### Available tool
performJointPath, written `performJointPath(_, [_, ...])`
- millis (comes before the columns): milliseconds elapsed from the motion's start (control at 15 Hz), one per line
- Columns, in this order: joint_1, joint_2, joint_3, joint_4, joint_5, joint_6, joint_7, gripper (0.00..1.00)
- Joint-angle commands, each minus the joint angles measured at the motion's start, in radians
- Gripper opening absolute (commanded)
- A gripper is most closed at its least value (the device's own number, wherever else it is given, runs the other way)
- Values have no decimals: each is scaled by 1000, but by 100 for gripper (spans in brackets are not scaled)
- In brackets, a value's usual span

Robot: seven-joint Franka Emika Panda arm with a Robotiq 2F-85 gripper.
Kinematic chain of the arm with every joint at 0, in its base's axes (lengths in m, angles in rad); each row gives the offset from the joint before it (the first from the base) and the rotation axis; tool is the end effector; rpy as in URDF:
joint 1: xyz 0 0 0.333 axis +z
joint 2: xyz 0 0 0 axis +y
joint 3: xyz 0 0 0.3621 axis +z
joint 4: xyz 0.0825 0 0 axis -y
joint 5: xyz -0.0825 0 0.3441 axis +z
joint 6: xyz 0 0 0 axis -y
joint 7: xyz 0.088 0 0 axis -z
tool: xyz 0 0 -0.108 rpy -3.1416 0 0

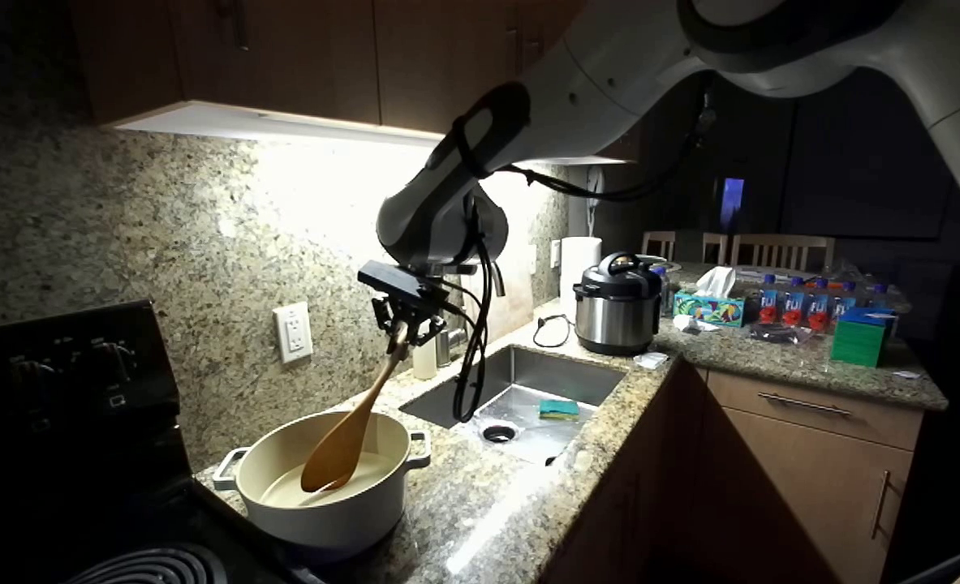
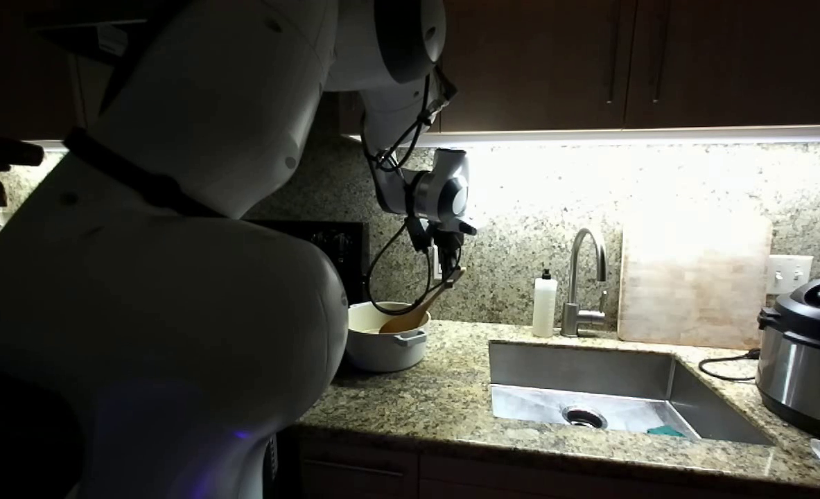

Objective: Hold the wooden spoon and stir in the pot on the countertop.

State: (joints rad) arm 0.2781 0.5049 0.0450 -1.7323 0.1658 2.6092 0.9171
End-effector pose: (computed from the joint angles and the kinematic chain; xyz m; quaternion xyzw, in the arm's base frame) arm 0.6569 0.2108 0.3935 -0.9160 0.3505 -0.1122 0.1595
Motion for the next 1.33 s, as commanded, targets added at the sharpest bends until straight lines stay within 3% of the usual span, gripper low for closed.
performJointPath(0, [-10, -39, 5, -57, 13, 18, -7, 6])
performJointPath(533, [-1, -88, 19, -151, 5, 38, -28, 6])
performJointPath(867, [-19, -54, 71, -89, 27, -21, -100, 6])
performJointPath(1267, [-10, -9, 58, 25, 11, -102, -89, 6])
